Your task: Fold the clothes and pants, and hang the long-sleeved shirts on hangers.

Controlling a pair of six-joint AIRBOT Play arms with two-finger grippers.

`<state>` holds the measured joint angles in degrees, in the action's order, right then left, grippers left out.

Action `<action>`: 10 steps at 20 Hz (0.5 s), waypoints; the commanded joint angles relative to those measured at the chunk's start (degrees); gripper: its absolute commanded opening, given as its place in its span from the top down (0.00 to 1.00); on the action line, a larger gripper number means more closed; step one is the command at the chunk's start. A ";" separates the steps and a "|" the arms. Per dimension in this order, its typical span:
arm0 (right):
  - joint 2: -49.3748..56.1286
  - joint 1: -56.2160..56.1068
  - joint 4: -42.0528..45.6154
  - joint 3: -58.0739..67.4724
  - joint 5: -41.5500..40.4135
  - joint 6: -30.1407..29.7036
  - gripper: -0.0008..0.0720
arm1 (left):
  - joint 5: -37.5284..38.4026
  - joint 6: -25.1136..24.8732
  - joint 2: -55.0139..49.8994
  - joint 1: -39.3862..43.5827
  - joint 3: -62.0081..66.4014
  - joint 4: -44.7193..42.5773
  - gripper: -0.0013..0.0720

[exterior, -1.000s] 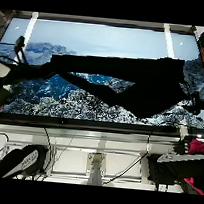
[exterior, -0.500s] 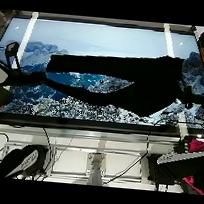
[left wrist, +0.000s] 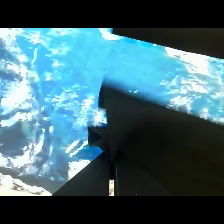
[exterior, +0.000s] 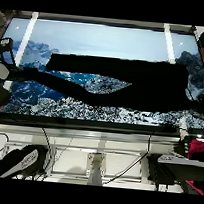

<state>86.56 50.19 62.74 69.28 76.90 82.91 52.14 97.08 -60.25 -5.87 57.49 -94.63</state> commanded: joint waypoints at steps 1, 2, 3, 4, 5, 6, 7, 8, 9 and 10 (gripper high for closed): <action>-1.88 0.68 1.57 0.04 3.98 -0.07 0.96 | -2.78 0.00 -2.34 -0.48 0.33 -4.33 0.98; -1.86 0.35 1.55 0.13 4.09 -0.04 0.96 | -4.94 0.02 -3.37 -1.05 0.35 -4.35 0.98; -1.86 0.31 1.44 0.17 4.13 0.11 0.96 | -7.02 0.09 -4.50 -1.79 0.39 -4.31 0.98; -1.86 0.24 1.55 0.20 4.17 0.20 0.96 | -8.13 0.61 -5.42 -2.40 0.50 -3.85 0.98; -1.86 0.26 1.60 0.20 4.44 0.39 0.96 | -8.96 2.10 -6.14 -2.91 0.61 -2.84 0.98; -1.86 0.28 1.57 0.20 4.46 0.63 0.96 | -10.80 2.86 -6.69 -3.15 0.61 -1.75 0.98; -1.86 0.28 1.57 0.17 4.44 0.63 0.96 | -13.00 2.84 -7.26 -3.13 0.61 -0.37 0.98; -1.86 0.13 1.51 0.17 4.46 0.66 0.96 | -15.50 2.82 -8.20 -2.99 0.61 1.46 0.98; -1.86 -0.07 1.51 0.17 4.46 0.66 0.96 | -18.78 2.82 -9.57 -2.71 0.61 3.45 0.98; -1.86 -0.24 1.51 0.17 4.46 0.66 0.96 | -21.88 2.82 -11.04 -2.45 0.61 5.05 0.92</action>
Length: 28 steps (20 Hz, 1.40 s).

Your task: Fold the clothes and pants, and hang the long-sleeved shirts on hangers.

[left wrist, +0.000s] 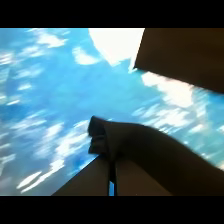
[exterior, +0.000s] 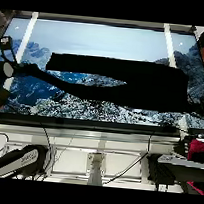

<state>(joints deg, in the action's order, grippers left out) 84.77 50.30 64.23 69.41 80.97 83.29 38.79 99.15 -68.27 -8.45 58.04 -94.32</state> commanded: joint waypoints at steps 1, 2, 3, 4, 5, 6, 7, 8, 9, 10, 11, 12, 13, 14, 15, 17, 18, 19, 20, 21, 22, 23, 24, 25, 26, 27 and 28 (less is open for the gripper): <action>-0.07 -0.35 0.04 0.04 0.42 0.26 0.96 | -10.51 0.76 -4.00 0.22 0.07 5.31 0.63; -0.07 -0.35 0.13 0.04 0.50 0.24 0.96 | -11.37 0.79 -4.55 0.35 0.07 5.49 0.24; -0.07 -0.35 0.28 0.04 0.48 0.22 0.96 | -10.82 0.79 -4.72 0.22 0.07 6.25 0.16; -0.07 -0.35 0.44 0.04 0.46 0.02 0.96 | -9.55 0.79 -4.63 -0.11 0.07 6.36 0.16; -0.07 -0.35 0.57 0.04 0.46 -0.44 0.96 | -7.67 0.79 -4.44 -0.46 0.07 6.32 0.16; -0.07 -0.35 0.63 0.04 0.46 -0.66 0.96 | -5.40 0.76 -4.15 -0.96 0.07 6.34 0.17; -0.07 -0.35 0.68 0.04 0.37 -1.18 0.96 | -2.16 0.74 -3.89 -1.62 0.07 5.88 0.23; -0.07 -0.31 1.01 0.04 0.11 -1.66 0.96 | 1.31 0.74 -3.76 -2.45 0.07 5.88 0.47; -0.07 -0.28 1.97 0.07 -0.24 -1.70 0.96 | 4.31 0.68 -3.76 -3.28 0.07 5.88 0.70; -0.07 -0.28 3.67 0.07 -0.50 -1.68 0.96 | 7.28 0.68 -3.76 -4.26 0.07 5.88 0.95; -0.07 -0.28 5.92 0.07 -0.68 -1.55 0.96 | 9.40 -0.31 -3.76 -5.44 0.04 5.92 0.98; -0.07 -0.15 8.02 0.07 -0.94 -0.92 0.96 | 10.60 -1.53 -3.63 -6.67 -0.02 5.92 0.98; -0.07 0.17 9.49 0.07 -1.05 -0.28 0.96 | 11.43 -3.34 -3.52 -7.87 -0.04 6.60 0.98; -0.07 0.61 9.68 0.07 -1.09 -0.39 0.96 | 12.07 -6.73 -3.50 -9.40 -0.15 9.46 0.98; -0.07 0.87 9.60 0.04 -1.05 -0.39 0.96 | 12.98 -12.57 -3.65 -11.13 -0.26 14.78 0.98; 0.07 1.01 9.20 0.04 -1.27 -0.44 0.96 | 14.05 -25.81 -4.31 -14.19 -0.68 25.73 0.98; 0.20 1.03 8.81 0.04 -1.33 -0.46 0.96 | 14.14 -30.67 -5.22 -15.15 -0.66 30.25 0.98; 0.42 1.01 8.33 0.04 -1.25 -0.46 0.96 | 12.70 -32.63 -6.36 -15.39 -0.66 33.27 0.97; 0.66 1.01 7.56 0.04 -1.18 -0.46 0.96 | 9.51 -32.76 -7.78 -15.32 -0.66 35.45 0.93; 0.83 1.01 6.60 0.04 -1.03 -0.55 0.96 | 5.42 -32.76 -9.07 -14.80 -0.66 38.73 0.63; 0.90 1.01 5.66 0.04 -0.94 -1.33 0.96 | 1.09 -32.76 -10.62 -14.01 -0.66 42.77 0.28; 0.90 0.94 4.87 0.04 -0.83 -2.23 0.96 | -2.32 -32.79 -12.07 -13.07 -0.59 45.81 0.20; 0.90 0.70 4.61 0.04 -0.81 -2.43 0.96 | -5.53 -33.79 -13.68 -11.74 -0.57 47.47 0.20; 0.90 0.39 4.59 0.04 -0.81 -2.43 0.96 | -7.23 -36.00 -15.23 -10.16 -0.55 47.74 0.20; 0.90 -0.02 4.59 0.04 -0.90 -2.56 0.96 | -8.39 -39.17 -16.76 -8.35 -0.52 47.69 0.20; 0.90 -0.44 4.61 0.04 -0.90 -2.78 0.96 | -9.66 -42.45 -18.01 -6.75 -0.52 47.69 0.20; 0.90 -0.87 4.59 0.04 -0.90 -3.15 0.96 | -11.82 -44.37 -19.23 -5.20 -0.52 47.71 0.21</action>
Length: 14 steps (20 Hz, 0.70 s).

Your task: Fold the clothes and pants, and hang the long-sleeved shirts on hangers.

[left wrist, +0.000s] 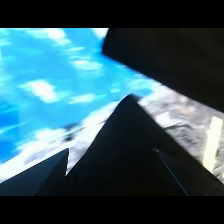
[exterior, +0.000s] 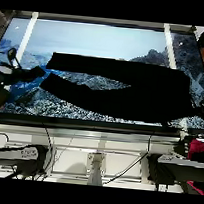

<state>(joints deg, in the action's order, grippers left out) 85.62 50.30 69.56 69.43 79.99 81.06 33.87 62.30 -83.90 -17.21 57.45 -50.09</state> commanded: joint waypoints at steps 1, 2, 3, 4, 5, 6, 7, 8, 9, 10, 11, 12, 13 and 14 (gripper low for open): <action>0.04 -1.22 -0.76 0.02 0.11 -1.03 0.96 | -9.44 -7.50 -4.57 4.98 0.07 3.48 0.21; 0.04 -1.55 -0.74 0.02 0.11 -1.03 0.96 | -11.23 -7.50 -5.31 6.12 0.07 3.48 0.21; 0.04 -1.86 -0.74 0.02 0.07 -1.05 0.96 | -12.55 -7.52 -5.99 7.13 0.07 3.45 0.21; 0.04 -1.99 -0.87 0.02 0.04 -1.07 0.96 | -13.35 -7.52 -6.49 7.69 0.07 3.43 0.21; 0.04 -2.03 -0.81 0.02 0.04 -1.14 0.96 | -13.77 -7.52 -6.93 7.96 0.09 3.43 0.21; 0.04 -2.03 -0.83 0.02 0.04 -1.20 0.96 | -13.77 -7.52 -7.30 7.93 0.15 3.45 0.21; 0.04 -2.03 -0.79 0.02 0.07 -1.22 0.96 | -13.77 -7.52 -7.63 7.93 0.17 3.45 0.21; 0.04 -2.03 -0.83 0.02 0.07 -1.22 0.96 | -13.77 -7.52 -7.85 7.93 0.17 3.45 0.21; 0.04 -2.03 -0.85 0.02 0.07 -1.22 0.96 | -13.73 -7.52 -8.09 7.98 0.17 3.45 0.22; 0.04 -2.03 -0.83 0.02 0.00 -1.20 0.96 | -13.73 -7.50 -8.35 8.17 0.17 3.45 0.22; 0.04 -2.03 -0.85 0.02 -0.02 -1.20 0.96 | -13.66 -7.50 -8.59 8.35 0.17 3.45 0.24; 0.04 -2.03 -0.85 0.02 -0.04 -1.20 0.96 | -13.35 -7.52 -8.74 8.55 0.17 3.43 0.37; 0.04 -2.03 -0.85 0.02 -0.04 -1.20 0.96 | -13.09 -7.52 -8.79 8.68 0.17 3.43 0.53; 0.04 -2.03 -0.85 0.02 -0.02 -1.20 0.96 | -13.09 -7.52 -8.79 8.68 0.17 3.43 0.68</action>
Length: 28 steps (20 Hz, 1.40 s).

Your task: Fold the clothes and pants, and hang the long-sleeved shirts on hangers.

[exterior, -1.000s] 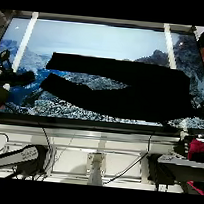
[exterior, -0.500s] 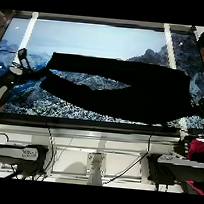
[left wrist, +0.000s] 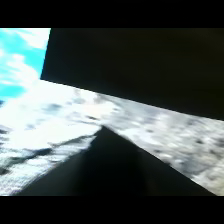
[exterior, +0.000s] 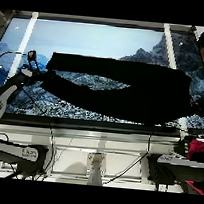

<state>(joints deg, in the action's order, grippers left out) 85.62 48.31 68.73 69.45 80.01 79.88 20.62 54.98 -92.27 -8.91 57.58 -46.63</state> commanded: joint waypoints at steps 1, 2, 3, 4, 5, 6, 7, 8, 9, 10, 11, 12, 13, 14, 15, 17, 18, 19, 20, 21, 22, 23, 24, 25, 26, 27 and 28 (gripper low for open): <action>0.04 -0.04 0.00 0.00 -0.04 -0.02 0.96 | 0.15 -0.20 -0.42 0.37 0.04 -0.02 0.80; 0.04 -0.04 -0.02 0.00 -0.04 -0.02 0.96 | 0.17 -0.20 -0.42 0.37 0.04 -0.02 0.92; 0.04 -0.04 -0.02 0.00 -0.04 -0.02 0.96 | 0.15 -0.20 -0.28 0.37 0.04 -0.02 0.97; 0.04 -0.04 -0.02 0.00 -0.02 -0.02 0.96 | 0.17 -0.20 0.15 0.37 0.09 0.00 0.98; 0.04 -0.04 0.00 0.00 0.00 -0.02 0.96 | 0.15 -0.22 1.27 0.37 0.17 -0.02 0.98; 0.04 -0.04 0.00 0.00 0.00 -0.02 0.96 | 0.15 -0.87 3.06 0.37 0.44 -0.04 0.98; 0.04 -0.04 0.00 0.00 -0.07 0.00 0.96 | 0.13 -2.56 5.38 0.35 0.76 -0.02 0.98; 0.04 -0.04 0.00 0.00 -0.24 0.00 0.96 | 0.13 -4.92 8.63 0.28 1.05 -0.04 0.98; 0.02 -0.04 -0.02 0.02 -0.74 0.02 0.96 | 0.20 -6.40 12.31 0.22 1.11 -0.04 0.98; -0.04 -0.02 -0.13 0.02 -1.77 0.17 0.96 | 0.70 -6.38 16.76 0.17 1.11 -0.42 0.98; -0.15 0.04 -0.52 0.28 -2.43 0.20 0.96 | 1.79 -6.38 21.20 0.17 1.11 -1.42 0.98; -0.15 0.22 -2.01 1.18 -2.27 0.20 0.96 | 3.58 -6.36 25.70 0.17 1.11 -2.25 0.98; -0.15 0.35 -3.26 2.40 -1.68 0.20 0.96 | 6.03 -6.38 30.71 0.20 1.11 -3.48 0.98; -0.22 0.39 -4.42 4.11 -0.87 0.20 0.96 | 8.76 -6.32 35.50 0.17 1.11 -5.44 0.98; -0.48 0.37 -4.74 5.70 -0.11 0.20 0.96 | 11.61 -5.44 39.93 0.20 1.11 -8.50 0.98; -1.51 0.37 -5.11 7.15 0.13 0.20 0.96 | 18.67 2.54 48.74 0.24 1.09 -18.32 0.98; -2.10 0.37 -5.29 7.19 0.39 0.20 0.96 | 23.43 7.17 52.63 0.24 1.09 -22.88 0.98; -2.38 0.37 -5.55 7.21 1.27 0.20 0.96 | 29.83 11.58 56.61 0.24 1.09 -27.02 0.98; -2.40 0.35 -5.95 7.19 2.64 0.20 0.96 | 37.11 14.27 60.15 0.24 1.09 -30.18 0.98; -2.40 0.13 -5.99 7.19 4.13 0.20 0.96 | 44.00 16.63 62.90 0.24 1.05 -32.85 0.98; -2.40 -0.28 -6.05 7.21 4.68 0.20 0.96 | 51.17 19.82 65.26 0.24 0.85 -35.19 0.98; -2.40 -0.70 -6.12 7.21 4.74 0.22 0.96 | 56.65 22.14 66.79 0.24 0.31 -36.39 0.98; -2.40 -1.20 -6.10 7.21 4.96 0.20 0.96 | 61.22 23.04 67.93 0.24 -0.76 -36.74 0.98; -2.40 -1.84 -6.08 7.21 5.25 0.20 0.96 | 63.60 23.06 68.50 0.24 -2.16 -36.74 0.98; -2.40 -2.56 -6.05 7.21 5.64 0.20 0.96 | 63.63 23.04 68.67 0.24 -4.11 -36.74 0.98; -2.40 -3.39 -6.03 7.21 5.75 0.17 0.96 | 61.66 23.04 68.61 0.24 -6.49 -36.74 0.98; -2.40 -4.13 -6.01 7.21 5.77 0.15 0.96 | 58.10 23.04 67.87 0.24 -8.94 -36.74 0.98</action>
<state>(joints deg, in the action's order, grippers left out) 83.26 45.93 62.83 76.58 84.64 80.09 75.99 75.35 -25.78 -8.67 53.32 -80.93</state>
